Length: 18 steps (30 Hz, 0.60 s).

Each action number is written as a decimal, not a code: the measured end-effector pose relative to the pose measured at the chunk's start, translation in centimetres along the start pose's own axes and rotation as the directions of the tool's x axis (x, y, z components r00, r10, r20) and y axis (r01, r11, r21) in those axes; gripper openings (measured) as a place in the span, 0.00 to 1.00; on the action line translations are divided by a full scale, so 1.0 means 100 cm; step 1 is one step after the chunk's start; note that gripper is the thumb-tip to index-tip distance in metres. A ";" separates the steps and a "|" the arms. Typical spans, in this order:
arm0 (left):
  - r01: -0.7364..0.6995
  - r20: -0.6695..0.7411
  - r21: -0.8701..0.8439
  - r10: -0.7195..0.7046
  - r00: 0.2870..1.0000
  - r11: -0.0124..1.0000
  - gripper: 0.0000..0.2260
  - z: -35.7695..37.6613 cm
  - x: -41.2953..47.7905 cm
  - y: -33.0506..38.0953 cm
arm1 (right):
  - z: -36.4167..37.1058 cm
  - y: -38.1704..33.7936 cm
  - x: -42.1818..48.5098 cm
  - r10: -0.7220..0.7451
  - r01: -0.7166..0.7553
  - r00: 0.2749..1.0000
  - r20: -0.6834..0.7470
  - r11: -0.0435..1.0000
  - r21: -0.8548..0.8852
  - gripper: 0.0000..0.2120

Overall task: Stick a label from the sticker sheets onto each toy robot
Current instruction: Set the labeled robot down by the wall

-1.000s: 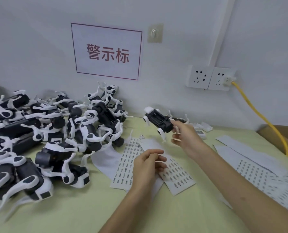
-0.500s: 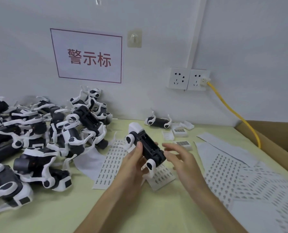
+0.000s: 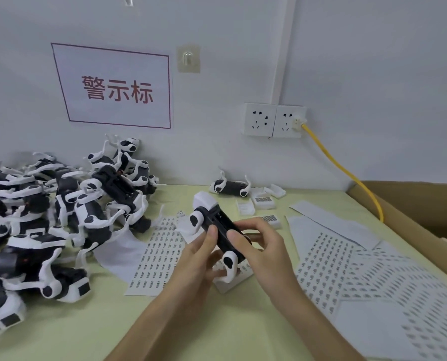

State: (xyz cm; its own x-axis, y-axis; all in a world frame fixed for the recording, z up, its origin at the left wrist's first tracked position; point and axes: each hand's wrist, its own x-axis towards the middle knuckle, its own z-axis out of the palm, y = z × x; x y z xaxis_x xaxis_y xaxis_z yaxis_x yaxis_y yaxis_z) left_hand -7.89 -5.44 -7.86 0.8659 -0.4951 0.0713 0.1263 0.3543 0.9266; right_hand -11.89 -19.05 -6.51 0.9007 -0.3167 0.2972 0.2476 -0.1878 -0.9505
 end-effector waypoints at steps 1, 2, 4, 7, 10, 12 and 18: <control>0.014 0.006 0.003 -0.014 1.000 1.000 0.24 0.000 0.000 0.000 | -0.001 0.000 0.001 -0.003 0.003 1.000 0.008 1.000 -0.006 0.04; 0.029 0.016 -0.002 -0.029 0.999 1.000 0.25 -0.001 0.001 -0.001 | -0.002 0.000 0.002 -0.011 0.011 1.000 0.013 1.000 -0.009 0.04; 0.073 0.042 -0.028 -0.072 0.997 0.997 0.28 0.000 0.001 0.001 | -0.002 -0.002 0.002 -0.023 0.023 1.000 0.009 1.000 -0.012 0.08; 0.116 0.056 0.035 -0.118 0.991 0.993 0.29 0.003 0.002 0.003 | -0.003 -0.002 0.004 -0.037 0.037 0.999 -0.003 0.998 -0.042 0.17; 0.112 0.029 0.086 -0.115 0.993 0.990 0.31 0.002 0.002 0.004 | -0.005 -0.002 0.005 0.005 -0.001 0.999 0.051 0.996 -0.090 0.20; 0.111 0.008 0.095 -0.113 0.994 0.989 0.31 -0.001 0.003 0.004 | -0.004 -0.001 0.005 0.038 -0.027 0.994 0.100 0.993 -0.113 0.17; 0.132 0.016 0.036 -0.133 0.991 0.991 0.27 -0.001 0.001 0.005 | -0.006 -0.002 0.006 0.067 -0.054 0.992 0.108 0.992 -0.114 0.03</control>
State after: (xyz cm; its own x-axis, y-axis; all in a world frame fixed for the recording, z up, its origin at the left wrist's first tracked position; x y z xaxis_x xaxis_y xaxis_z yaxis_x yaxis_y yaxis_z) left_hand -7.68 -5.24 -7.40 0.8337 -0.5503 -0.0466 0.2220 0.2566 0.9407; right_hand -11.57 -19.72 -6.05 0.9486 -0.2260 0.2215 0.1560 -0.2750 -0.9487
